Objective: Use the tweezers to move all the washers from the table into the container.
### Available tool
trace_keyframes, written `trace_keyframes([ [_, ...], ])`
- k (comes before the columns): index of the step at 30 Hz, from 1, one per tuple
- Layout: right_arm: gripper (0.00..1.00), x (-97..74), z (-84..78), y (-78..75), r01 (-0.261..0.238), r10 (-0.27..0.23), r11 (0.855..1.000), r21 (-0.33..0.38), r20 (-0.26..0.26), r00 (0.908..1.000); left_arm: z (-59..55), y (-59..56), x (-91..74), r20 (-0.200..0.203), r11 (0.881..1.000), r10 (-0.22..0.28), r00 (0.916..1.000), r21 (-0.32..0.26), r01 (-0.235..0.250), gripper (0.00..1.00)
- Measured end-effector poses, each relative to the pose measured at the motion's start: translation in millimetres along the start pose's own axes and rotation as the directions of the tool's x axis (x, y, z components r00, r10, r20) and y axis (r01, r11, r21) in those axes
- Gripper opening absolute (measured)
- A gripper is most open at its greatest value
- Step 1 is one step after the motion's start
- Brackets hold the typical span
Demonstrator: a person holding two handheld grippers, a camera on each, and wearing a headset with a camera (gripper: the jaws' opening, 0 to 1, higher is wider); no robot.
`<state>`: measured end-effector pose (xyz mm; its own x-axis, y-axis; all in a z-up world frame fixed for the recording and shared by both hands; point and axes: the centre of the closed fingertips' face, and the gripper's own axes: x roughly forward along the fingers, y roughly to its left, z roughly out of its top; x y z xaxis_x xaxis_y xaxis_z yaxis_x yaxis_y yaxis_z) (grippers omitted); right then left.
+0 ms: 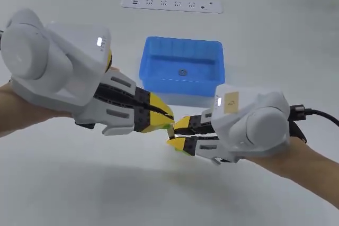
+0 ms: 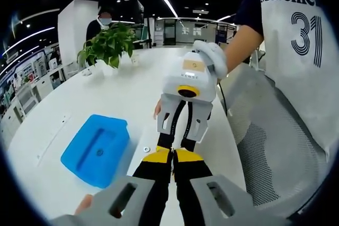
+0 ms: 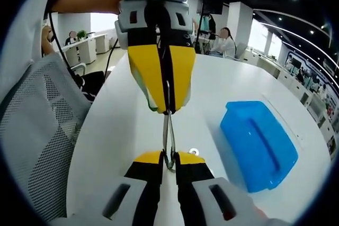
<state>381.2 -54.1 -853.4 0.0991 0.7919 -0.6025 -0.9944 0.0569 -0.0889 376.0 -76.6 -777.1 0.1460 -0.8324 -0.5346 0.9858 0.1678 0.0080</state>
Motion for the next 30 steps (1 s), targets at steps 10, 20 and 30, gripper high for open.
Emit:
trace_keyframes([
  [10,0.10,-12.0,15.5,-6.7,0.023,-0.023,1.000,-0.007,0.025,0.9994,16.5,3.2,-10.9,0.024,1.000,0.004,0.9997,0.026,-0.005,0.05],
  [20,0.10,-30.0,33.3,-19.4,0.035,-0.033,0.999,-0.028,0.050,0.9982,41.0,9.6,-19.7,0.046,0.996,-0.005,0.9989,0.086,0.001,0.05],
  [30,0.10,-47.8,54.8,-44.0,0.025,-0.021,0.999,-0.041,0.094,0.9953,69.8,29.0,-29.0,0.083,0.990,-0.019,0.9963,0.138,0.008,0.05],
])
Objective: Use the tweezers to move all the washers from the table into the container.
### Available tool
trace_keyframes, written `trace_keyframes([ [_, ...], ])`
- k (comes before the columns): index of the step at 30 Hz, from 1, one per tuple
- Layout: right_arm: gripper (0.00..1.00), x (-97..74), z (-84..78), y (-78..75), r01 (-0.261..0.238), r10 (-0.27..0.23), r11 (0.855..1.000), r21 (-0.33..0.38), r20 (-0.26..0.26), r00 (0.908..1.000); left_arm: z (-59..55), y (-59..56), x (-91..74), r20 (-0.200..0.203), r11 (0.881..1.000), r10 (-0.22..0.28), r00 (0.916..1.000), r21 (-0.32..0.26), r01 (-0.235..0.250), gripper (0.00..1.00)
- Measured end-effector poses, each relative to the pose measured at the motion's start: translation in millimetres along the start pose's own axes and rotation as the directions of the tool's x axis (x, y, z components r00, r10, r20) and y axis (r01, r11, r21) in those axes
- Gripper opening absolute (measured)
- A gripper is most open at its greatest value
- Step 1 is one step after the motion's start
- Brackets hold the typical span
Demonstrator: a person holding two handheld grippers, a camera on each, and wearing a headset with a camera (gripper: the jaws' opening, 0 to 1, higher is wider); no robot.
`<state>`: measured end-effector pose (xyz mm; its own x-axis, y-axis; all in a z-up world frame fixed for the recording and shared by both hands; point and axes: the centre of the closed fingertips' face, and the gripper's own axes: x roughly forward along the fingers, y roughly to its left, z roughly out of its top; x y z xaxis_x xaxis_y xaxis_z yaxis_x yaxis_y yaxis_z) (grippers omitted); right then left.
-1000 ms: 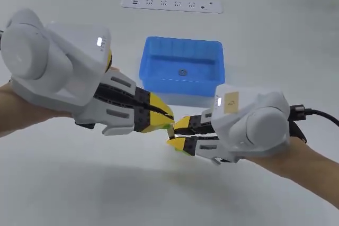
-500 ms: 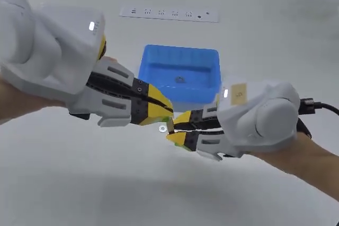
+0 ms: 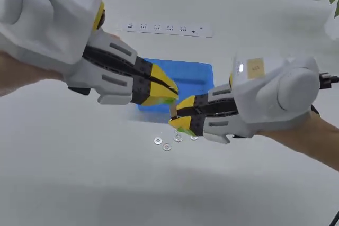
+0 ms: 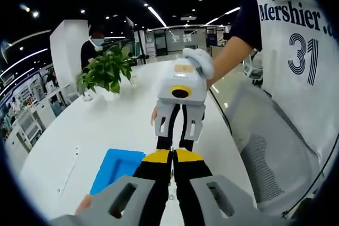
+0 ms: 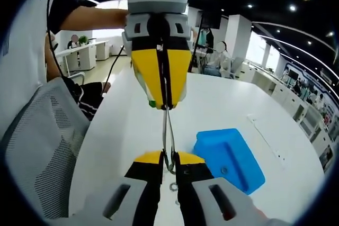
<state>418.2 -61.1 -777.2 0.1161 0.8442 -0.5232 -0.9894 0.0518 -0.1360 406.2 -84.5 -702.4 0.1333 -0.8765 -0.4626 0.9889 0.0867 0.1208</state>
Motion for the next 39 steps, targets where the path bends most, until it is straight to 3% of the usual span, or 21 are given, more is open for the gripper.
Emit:
trace_keyframes([
  [8,0.10,-3.8,14.8,-21.1,-0.005,0.004,1.000,0.008,0.037,0.9993,14.3,21.2,-3.2,0.014,0.999,-0.010,0.9999,0.037,0.010,0.05],
  [20,0.10,-3.7,14.7,-52.1,-0.003,0.004,1.000,-0.026,0.038,0.9993,15.4,45.7,1.8,0.013,0.998,-0.014,0.9998,0.064,0.013,0.05],
  [29,0.10,5.0,4.5,-82.1,0.018,-0.018,1.000,-0.011,0.041,0.9990,2.8,81.9,8.7,0.034,0.998,0.029,0.9990,0.056,-0.031,0.05],
  [33,0.10,17.0,-8.4,-96.5,0.022,-0.022,1.000,-0.009,0.025,0.9995,-10.4,94.5,14.5,0.012,0.998,0.037,0.9992,0.046,-0.038,0.05],
  [39,0.10,30.6,-24.6,-101.8,-0.002,0.001,1.000,0.026,0.021,0.9998,-30.0,105.2,22.4,-0.015,0.999,0.028,0.9995,0.019,-0.028,0.05],
])
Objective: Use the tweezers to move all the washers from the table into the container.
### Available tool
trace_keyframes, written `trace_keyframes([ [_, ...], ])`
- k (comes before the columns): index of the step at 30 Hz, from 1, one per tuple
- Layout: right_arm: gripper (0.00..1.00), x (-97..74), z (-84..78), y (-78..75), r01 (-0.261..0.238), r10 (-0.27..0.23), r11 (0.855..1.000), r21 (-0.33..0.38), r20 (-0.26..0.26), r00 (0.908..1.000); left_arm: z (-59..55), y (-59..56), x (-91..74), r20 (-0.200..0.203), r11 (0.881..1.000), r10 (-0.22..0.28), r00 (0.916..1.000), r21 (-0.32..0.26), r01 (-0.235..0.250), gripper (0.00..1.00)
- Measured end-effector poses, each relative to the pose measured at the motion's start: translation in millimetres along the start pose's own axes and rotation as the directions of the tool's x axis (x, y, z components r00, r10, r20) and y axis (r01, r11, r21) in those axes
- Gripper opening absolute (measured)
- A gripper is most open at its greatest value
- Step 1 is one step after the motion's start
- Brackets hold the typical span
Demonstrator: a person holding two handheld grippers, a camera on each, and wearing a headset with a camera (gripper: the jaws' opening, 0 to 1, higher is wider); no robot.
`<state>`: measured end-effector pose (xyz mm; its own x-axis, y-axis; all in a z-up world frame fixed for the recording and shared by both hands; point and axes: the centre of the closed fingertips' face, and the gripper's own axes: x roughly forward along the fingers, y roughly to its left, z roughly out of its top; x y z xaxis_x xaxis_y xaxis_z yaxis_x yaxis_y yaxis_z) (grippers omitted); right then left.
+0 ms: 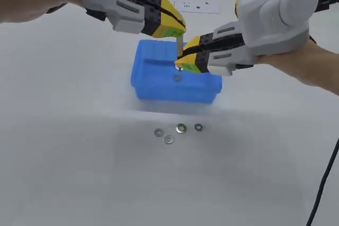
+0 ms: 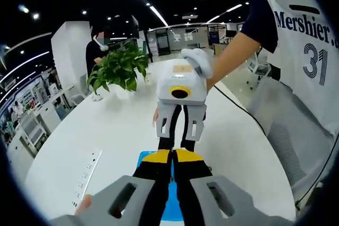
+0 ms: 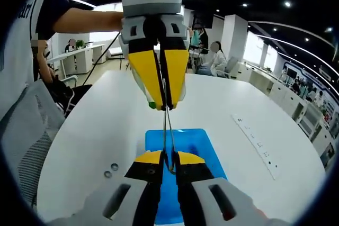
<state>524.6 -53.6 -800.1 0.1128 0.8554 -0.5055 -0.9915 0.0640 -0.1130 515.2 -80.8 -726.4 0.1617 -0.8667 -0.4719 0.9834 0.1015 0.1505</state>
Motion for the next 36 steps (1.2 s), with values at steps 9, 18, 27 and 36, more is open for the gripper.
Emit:
trace_keyframes([
  [9,0.10,19.9,-23.4,-13.8,-0.012,0.012,0.999,0.037,-0.019,0.9997,-29.3,15.4,10.6,-0.028,0.999,0.011,0.9996,-0.037,-0.012,0.05],
  [18,0.10,31.6,-39.2,-11.4,-0.019,0.021,0.999,0.042,-0.042,0.9989,-44.2,11.9,18.8,-0.050,0.999,-0.007,0.9987,-0.049,0.005,0.05],
  [27,0.10,33.2,-43.5,-14.2,0.000,0.003,0.999,0.053,-0.051,0.9987,-46.1,12.5,24.0,-0.044,0.998,0.001,0.9990,-0.055,-0.004,0.05],
  [36,0.13,28.3,-38.5,-13.7,0.025,-0.022,0.998,0.057,-0.048,0.9986,-39.1,7.1,23.0,-0.055,0.999,0.002,0.9985,-0.032,-0.003,0.05],
])
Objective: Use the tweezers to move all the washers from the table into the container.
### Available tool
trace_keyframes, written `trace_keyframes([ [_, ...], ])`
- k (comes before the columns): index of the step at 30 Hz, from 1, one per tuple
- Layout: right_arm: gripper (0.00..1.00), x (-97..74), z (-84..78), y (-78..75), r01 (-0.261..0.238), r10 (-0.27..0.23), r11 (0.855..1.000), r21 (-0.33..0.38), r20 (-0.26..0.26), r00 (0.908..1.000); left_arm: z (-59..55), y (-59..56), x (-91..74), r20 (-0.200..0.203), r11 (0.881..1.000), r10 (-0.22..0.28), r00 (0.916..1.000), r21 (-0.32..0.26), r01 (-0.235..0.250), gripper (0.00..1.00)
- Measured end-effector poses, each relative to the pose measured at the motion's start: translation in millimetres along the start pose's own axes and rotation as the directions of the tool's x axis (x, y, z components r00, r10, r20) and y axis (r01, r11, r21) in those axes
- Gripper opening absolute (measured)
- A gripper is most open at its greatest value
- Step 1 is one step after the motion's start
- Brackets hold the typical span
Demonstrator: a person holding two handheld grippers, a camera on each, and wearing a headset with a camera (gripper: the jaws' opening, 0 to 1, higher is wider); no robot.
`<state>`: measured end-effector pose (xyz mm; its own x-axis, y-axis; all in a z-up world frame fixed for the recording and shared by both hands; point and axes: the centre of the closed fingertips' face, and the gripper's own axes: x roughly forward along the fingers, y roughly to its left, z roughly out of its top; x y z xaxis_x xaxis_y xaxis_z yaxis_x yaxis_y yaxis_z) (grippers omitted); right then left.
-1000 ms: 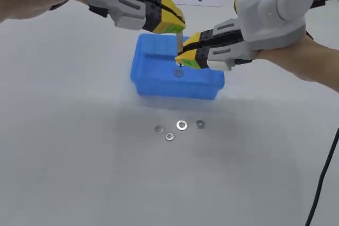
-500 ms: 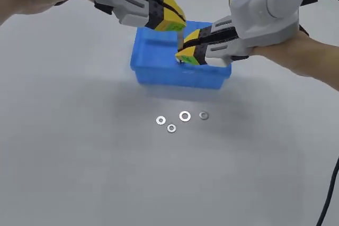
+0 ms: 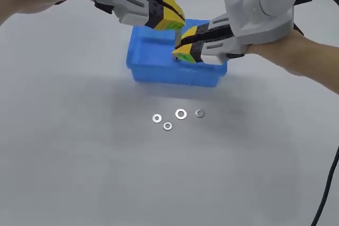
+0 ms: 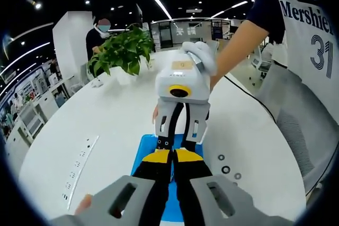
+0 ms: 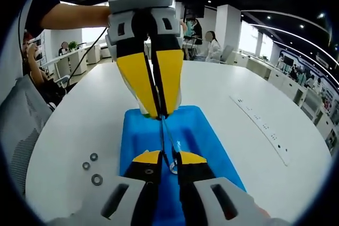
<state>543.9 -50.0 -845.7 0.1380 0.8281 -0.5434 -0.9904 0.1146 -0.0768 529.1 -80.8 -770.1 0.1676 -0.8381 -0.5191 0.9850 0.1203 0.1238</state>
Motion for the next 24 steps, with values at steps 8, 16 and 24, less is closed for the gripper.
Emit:
trace_keyframes([
  [8,0.13,-10.3,20.0,11.6,-0.001,0.002,1.000,-0.031,0.017,0.9998,14.3,-7.4,-14.1,0.013,1.000,0.005,0.9999,0.006,-0.005,0.05],
  [16,0.13,-26.2,41.8,22.0,0.013,-0.010,0.998,-0.061,0.047,0.9988,37.1,-20.2,-29.8,0.027,0.999,0.024,0.9993,0.028,-0.025,0.05],
  [24,0.13,-42.5,55.5,34.8,0.024,-0.019,0.995,-0.093,0.058,0.9982,58.1,-39.2,-39.0,0.035,0.997,0.034,0.9988,0.065,-0.036,0.05],
])
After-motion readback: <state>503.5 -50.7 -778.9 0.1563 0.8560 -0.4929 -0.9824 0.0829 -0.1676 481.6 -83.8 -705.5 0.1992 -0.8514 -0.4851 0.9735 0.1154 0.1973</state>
